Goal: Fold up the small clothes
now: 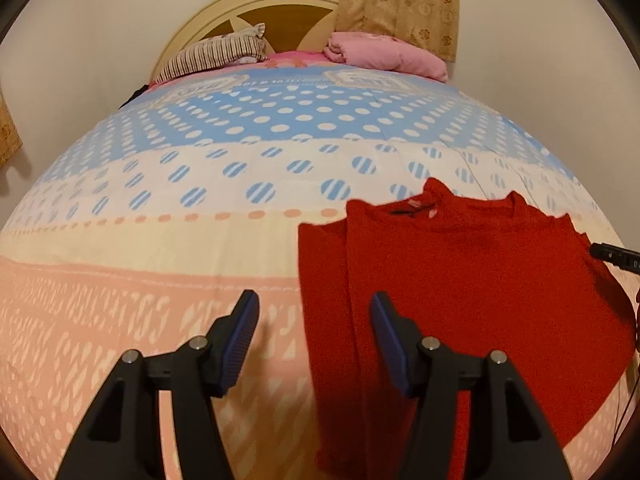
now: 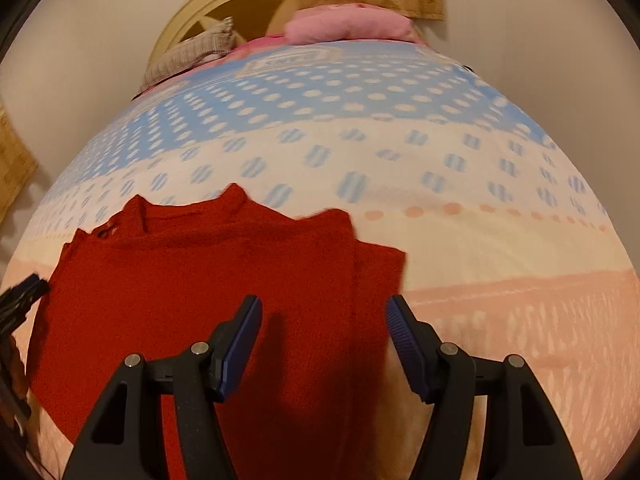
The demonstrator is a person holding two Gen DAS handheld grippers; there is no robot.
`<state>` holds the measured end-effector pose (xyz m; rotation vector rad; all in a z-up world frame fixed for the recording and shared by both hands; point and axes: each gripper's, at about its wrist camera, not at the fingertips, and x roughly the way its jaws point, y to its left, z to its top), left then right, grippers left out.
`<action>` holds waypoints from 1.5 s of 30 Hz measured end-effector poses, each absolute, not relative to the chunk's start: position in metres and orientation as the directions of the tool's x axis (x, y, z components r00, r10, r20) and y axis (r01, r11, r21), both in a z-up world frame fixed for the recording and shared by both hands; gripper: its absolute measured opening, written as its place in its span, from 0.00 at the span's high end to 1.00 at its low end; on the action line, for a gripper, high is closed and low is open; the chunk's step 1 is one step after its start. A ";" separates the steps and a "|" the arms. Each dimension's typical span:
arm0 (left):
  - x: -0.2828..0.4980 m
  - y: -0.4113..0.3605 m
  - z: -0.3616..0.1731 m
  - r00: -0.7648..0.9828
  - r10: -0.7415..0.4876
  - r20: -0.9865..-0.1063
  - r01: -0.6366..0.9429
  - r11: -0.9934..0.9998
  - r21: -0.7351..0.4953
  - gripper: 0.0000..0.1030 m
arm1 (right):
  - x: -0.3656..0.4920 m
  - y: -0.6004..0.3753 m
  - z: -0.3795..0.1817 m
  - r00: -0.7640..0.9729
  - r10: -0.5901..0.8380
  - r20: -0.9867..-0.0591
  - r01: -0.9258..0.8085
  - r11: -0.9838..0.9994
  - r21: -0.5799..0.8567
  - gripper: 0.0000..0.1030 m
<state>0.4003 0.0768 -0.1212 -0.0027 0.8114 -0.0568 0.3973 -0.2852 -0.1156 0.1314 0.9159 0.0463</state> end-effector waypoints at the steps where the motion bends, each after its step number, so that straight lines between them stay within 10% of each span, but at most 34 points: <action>1: 0.396 0.078 -0.122 0.686 -0.045 -0.726 0.048 0.999 -0.017 0.41 | 0.391 -0.290 -0.115 0.612 0.100 -0.784 0.020 0.990 0.142 0.37; 23: 0.367 0.105 -0.153 0.644 -0.049 -0.763 -0.051 0.993 -0.107 0.20 | 0.336 -0.117 -0.121 0.509 0.276 -0.816 -0.326 0.938 0.114 0.37; 45: 0.358 0.121 -0.159 0.652 -0.105 -0.750 -0.085 0.974 -0.210 0.09 | 0.310 -0.197 -0.118 0.670 0.099 -0.736 -0.043 0.995 0.095 0.33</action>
